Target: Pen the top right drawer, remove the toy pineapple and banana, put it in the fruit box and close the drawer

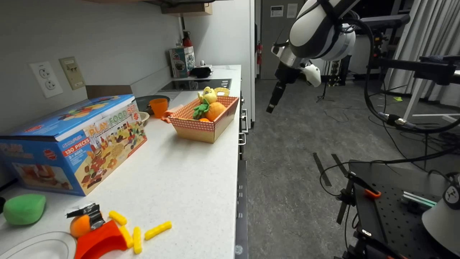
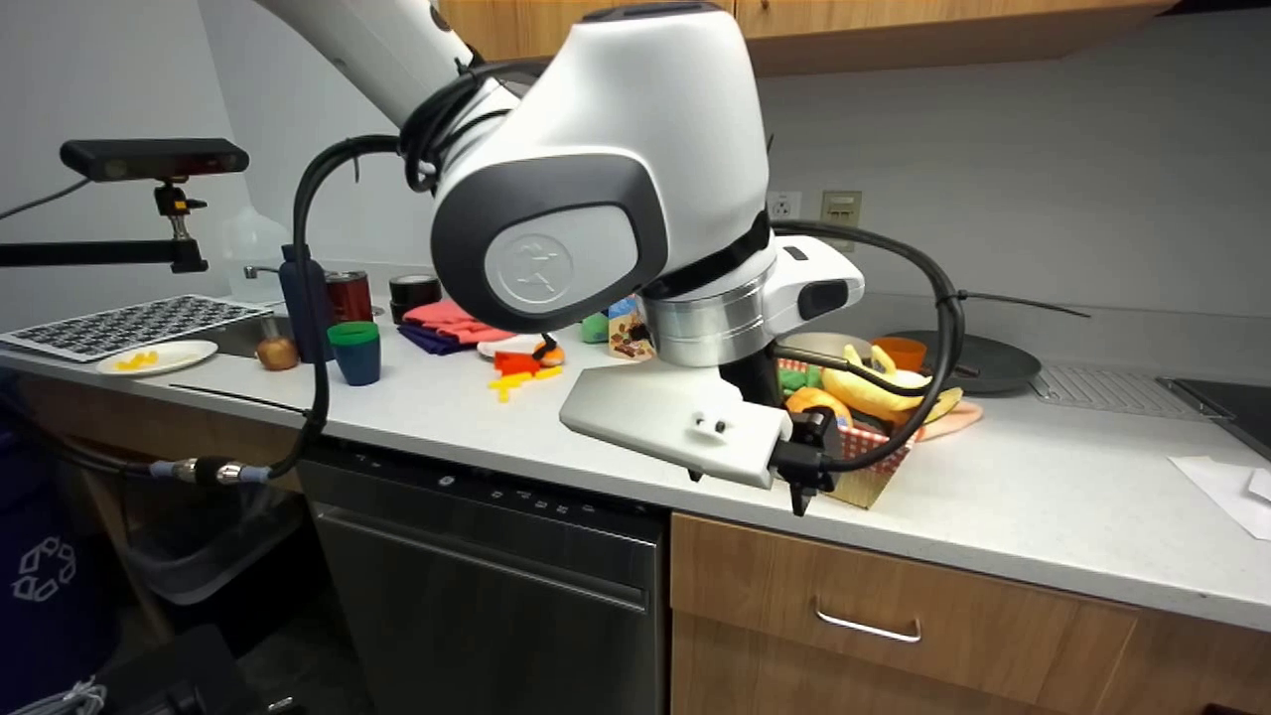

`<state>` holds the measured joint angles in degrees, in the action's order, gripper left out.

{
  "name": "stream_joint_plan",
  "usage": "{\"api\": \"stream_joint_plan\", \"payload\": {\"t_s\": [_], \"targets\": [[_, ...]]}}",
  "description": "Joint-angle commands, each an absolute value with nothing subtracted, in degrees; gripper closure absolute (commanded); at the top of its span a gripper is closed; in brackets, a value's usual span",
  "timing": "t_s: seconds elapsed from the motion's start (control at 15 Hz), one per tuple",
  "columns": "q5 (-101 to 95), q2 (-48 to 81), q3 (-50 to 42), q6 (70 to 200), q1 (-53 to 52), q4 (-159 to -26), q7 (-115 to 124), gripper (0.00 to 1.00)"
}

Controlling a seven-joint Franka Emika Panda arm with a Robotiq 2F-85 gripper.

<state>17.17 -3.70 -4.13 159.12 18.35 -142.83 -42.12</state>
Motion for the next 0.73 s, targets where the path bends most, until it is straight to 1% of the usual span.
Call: {"api": "stream_joint_plan", "payload": {"t_s": [0.0,0.67], "targets": [[17.2,-3.7,-4.1,159.1,18.4,-142.8,-42.1,0.00],[17.2,-3.1,-4.1,159.1,18.4,-142.5,-42.1,0.00]]}}
